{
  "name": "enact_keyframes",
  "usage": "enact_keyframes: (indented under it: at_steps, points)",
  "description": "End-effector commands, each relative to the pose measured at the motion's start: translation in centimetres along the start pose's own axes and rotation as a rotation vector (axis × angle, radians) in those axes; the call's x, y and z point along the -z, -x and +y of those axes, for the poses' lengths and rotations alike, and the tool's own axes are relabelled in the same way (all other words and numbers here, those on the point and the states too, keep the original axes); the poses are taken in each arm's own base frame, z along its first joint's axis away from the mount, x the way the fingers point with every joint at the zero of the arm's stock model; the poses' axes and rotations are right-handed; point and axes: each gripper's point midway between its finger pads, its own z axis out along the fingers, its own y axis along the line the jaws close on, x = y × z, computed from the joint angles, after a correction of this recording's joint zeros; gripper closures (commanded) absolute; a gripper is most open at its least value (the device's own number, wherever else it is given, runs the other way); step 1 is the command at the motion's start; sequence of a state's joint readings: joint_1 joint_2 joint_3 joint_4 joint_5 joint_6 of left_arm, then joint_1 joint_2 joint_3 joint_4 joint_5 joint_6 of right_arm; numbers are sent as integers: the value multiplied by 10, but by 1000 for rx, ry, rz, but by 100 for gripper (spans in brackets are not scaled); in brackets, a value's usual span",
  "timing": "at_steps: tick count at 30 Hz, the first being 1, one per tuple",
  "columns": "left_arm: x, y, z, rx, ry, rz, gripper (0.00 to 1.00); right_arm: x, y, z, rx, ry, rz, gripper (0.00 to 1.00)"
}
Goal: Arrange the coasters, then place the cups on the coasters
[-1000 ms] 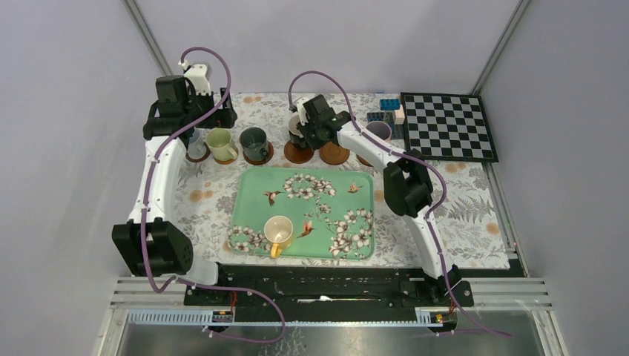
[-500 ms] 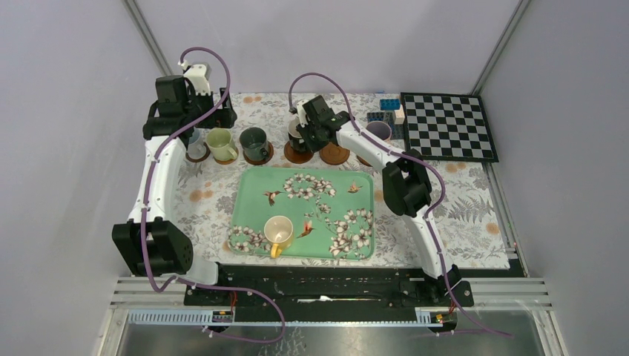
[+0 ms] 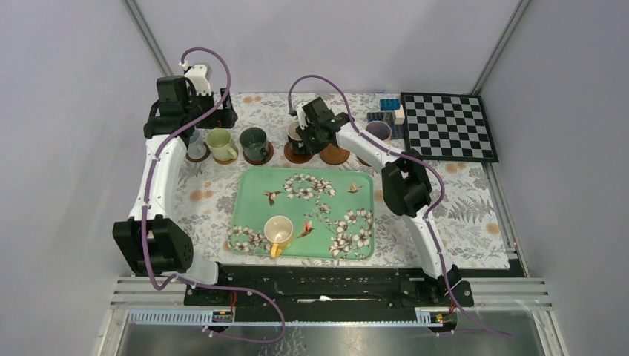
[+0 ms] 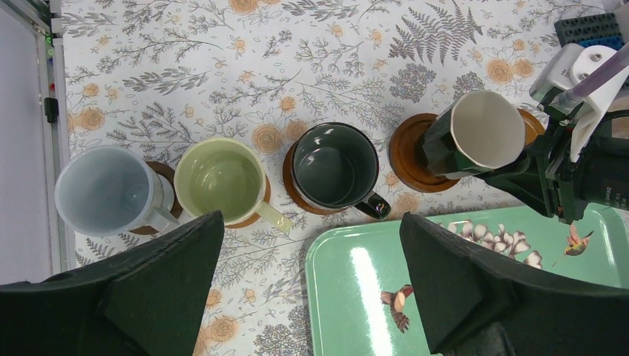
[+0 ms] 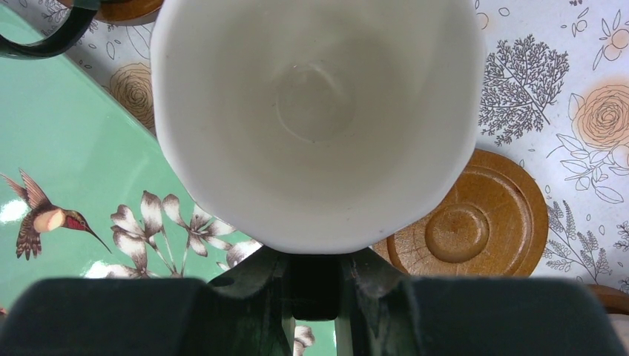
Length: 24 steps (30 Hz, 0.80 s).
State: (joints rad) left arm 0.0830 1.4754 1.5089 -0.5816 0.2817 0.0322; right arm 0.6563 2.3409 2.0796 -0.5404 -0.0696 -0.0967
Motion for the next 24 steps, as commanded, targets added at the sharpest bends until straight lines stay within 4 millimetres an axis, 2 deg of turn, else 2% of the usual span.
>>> enact_keyframes:
  at_steps: [1,7,11,17,24]
  points:
    - [6,25,-1,-11,-5,-75,1,18,42,7,17,-2,-128,89]
    - [7,23,-1,-16,-7,-74,1,17,42,6,13,-6,-127,72]
    - [8,23,-1,-22,-7,-76,1,16,41,9,5,10,-119,68]
    - [9,22,-3,-25,-14,-75,1,17,38,14,-6,26,-106,56]
    - [9,25,-1,-32,-9,-82,1,23,36,22,-3,49,-97,53]
